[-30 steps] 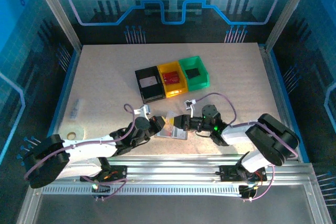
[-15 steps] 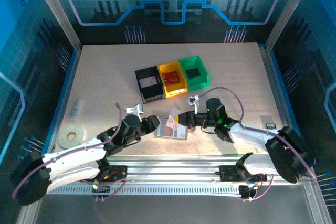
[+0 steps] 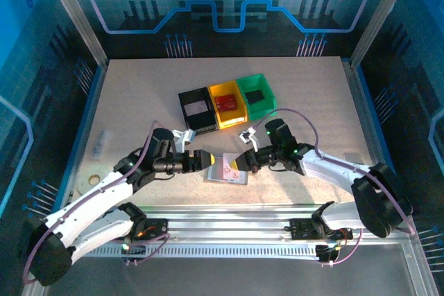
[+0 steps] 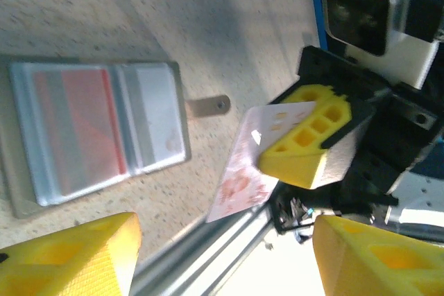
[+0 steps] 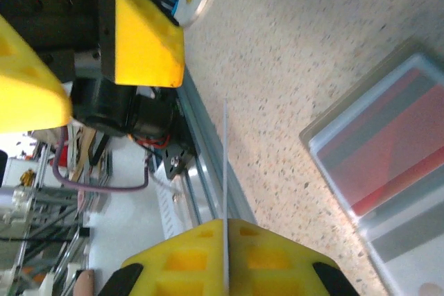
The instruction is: Take the credit cards out of the card holder
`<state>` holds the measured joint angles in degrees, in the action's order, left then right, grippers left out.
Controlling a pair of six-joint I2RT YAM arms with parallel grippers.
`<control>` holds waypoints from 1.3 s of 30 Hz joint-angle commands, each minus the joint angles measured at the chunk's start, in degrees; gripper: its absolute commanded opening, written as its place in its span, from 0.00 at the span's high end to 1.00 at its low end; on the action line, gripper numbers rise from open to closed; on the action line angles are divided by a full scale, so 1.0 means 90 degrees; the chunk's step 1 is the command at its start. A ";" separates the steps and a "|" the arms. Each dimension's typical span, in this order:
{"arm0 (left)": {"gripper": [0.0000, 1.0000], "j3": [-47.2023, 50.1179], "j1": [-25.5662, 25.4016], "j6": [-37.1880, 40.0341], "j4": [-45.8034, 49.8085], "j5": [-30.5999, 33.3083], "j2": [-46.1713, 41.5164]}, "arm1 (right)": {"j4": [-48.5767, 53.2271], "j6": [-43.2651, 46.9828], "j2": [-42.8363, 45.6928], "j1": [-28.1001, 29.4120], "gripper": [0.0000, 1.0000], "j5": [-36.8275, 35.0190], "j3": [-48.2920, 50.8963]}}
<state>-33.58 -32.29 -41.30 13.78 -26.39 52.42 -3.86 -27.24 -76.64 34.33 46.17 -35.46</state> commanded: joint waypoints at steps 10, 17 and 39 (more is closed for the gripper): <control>0.38 -0.1048 0.0054 0.0786 0.1074 -0.1520 0.1059 | 0.0160 0.0460 -0.0444 0.0597 1.00 0.1007 -0.0226; 0.41 -0.1795 0.0043 0.1978 0.2382 -0.1975 0.1530 | 0.0053 0.0482 -0.0516 0.0757 1.00 0.1206 -0.0220; 0.60 -0.1885 -0.0424 0.2704 0.2385 -0.2767 0.2397 | -0.0107 0.0423 -0.0537 0.1049 1.00 0.1499 -0.0263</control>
<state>-49.80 -35.20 -18.85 34.76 -47.33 73.47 -4.01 -24.08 -80.97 42.87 58.24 -36.47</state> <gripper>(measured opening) 0.405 0.043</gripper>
